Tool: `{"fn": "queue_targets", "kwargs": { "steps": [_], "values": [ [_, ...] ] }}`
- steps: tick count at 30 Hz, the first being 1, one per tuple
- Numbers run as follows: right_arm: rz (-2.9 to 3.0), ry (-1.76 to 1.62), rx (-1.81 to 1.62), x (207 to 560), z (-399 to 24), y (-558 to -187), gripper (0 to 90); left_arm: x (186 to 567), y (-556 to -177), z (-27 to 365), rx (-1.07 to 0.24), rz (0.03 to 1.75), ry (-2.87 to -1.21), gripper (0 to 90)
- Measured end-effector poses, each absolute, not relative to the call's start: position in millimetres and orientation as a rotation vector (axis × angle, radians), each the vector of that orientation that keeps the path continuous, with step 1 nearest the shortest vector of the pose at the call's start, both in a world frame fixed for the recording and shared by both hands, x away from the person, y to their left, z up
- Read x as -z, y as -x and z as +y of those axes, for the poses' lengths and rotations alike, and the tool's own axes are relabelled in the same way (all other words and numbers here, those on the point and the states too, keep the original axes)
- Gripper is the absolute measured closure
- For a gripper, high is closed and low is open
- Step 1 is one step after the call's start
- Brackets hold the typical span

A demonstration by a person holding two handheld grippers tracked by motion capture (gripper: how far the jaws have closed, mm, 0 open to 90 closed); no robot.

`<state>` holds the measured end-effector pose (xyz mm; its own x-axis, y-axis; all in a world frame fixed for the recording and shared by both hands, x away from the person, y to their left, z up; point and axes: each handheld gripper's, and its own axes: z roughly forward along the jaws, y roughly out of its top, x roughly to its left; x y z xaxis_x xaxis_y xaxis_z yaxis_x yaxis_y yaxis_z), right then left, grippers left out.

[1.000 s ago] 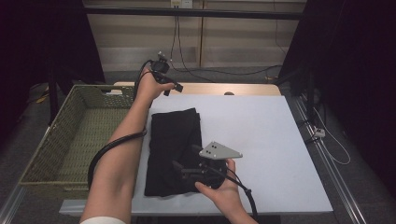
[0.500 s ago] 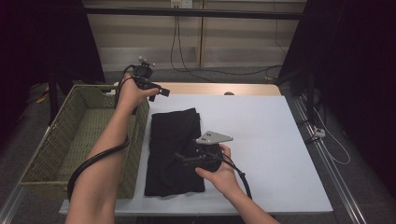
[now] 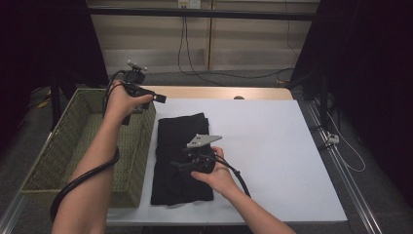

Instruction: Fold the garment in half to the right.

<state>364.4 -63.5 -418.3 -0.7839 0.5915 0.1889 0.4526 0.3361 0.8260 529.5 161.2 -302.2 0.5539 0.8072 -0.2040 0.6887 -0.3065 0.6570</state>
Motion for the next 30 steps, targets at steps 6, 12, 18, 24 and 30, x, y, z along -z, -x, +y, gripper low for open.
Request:
{"fn": "queue_targets", "kwargs": {
  "steps": [6,12,18,24,30],
  "values": [
    [2.533,-0.885,-1.420,423,-39,-364,39.5,303,-523,164,-0.190,1.219,-2.059,15.0],
    [2.656,-0.817,-1.274,446,-22,-356,48.0,304,-518,168,-0.193,1.233,-2.051,15.2],
    [2.600,-0.765,-1.330,440,-45,-353,85.6,301,-515,170,-0.210,1.232,-2.046,15.3],
    [2.487,-0.982,-1.440,435,-88,-341,84.7,302,-513,165,-0.213,1.219,-2.048,15.6],
    [2.442,-1.058,-1.455,439,-119,-321,76.6,303,-511,161,-0.216,1.231,-2.049,15.7]
  ]
}}
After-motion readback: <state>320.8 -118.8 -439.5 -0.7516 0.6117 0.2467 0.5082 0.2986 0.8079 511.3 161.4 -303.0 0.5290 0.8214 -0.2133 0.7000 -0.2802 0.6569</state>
